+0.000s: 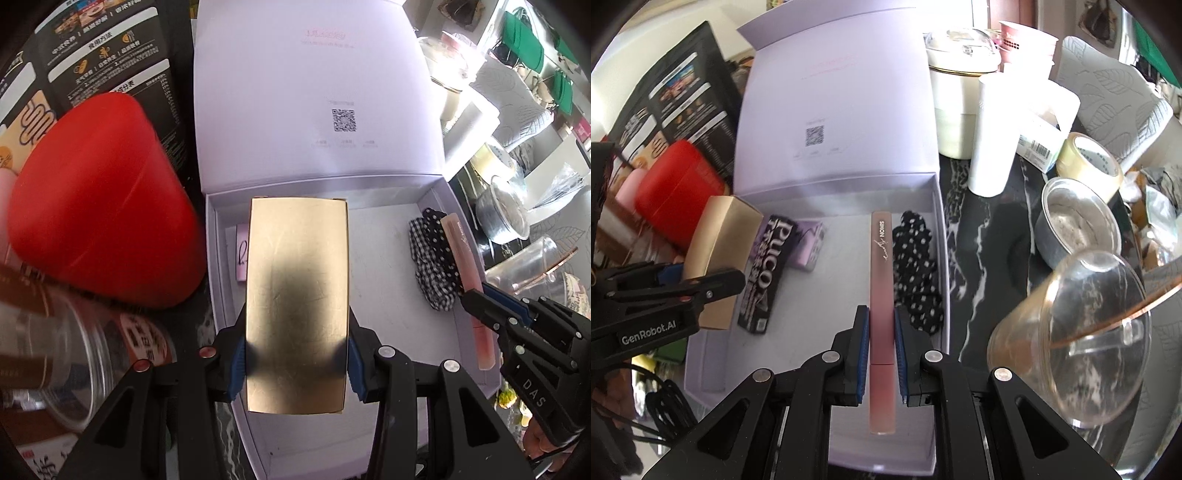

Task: Organize rigid objects
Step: 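Lower the gold card into the box with the left gripper while the right gripper drops the nail file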

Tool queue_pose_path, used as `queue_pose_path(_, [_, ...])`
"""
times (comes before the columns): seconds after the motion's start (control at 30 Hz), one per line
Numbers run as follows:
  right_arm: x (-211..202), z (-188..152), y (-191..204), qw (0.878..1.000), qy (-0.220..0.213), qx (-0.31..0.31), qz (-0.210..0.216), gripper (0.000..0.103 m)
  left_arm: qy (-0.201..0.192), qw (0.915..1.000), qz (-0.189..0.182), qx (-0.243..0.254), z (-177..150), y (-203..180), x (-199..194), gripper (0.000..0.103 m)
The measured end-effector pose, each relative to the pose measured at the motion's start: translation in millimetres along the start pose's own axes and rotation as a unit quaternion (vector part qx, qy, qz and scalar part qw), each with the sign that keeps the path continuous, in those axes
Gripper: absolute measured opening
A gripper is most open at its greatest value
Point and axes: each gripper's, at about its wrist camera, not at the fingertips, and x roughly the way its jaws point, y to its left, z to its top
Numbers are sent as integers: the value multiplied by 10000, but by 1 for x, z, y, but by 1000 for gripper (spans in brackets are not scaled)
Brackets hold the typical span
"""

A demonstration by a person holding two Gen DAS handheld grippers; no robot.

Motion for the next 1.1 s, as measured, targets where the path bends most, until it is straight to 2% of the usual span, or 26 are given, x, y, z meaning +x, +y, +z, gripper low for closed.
queue_pose_path(0.27, [11, 14, -2, 9999, -18, -101, -49, 13, 44, 10000, -14, -42, 10, 4, 13, 43])
queue_pose_path(0.5, [20, 17, 2, 9997, 29, -205, -135, 13, 173, 9996, 170, -115, 16, 7, 25, 44])
queue_pose_path(0.67, [24, 20, 3, 9994, 59, -225, -243, 13, 155, 9996, 159, -194, 17, 6, 29, 44])
queue_pose_path(0.8, [24, 20, 3, 9993, 59, -209, -288, 14, 308, 9988, 260, -279, 20, 5, 31, 45])
queue_pose_path(0.97, [18, 21, 5, 9993, 41, -192, -314, 14, 310, 9985, 433, -126, 22, -4, 32, 45])
queue_pose_path(1.1, [12, 22, 7, 9992, 2, -209, -351, 14, 255, 9987, 420, -108, 20, -5, 26, 45])
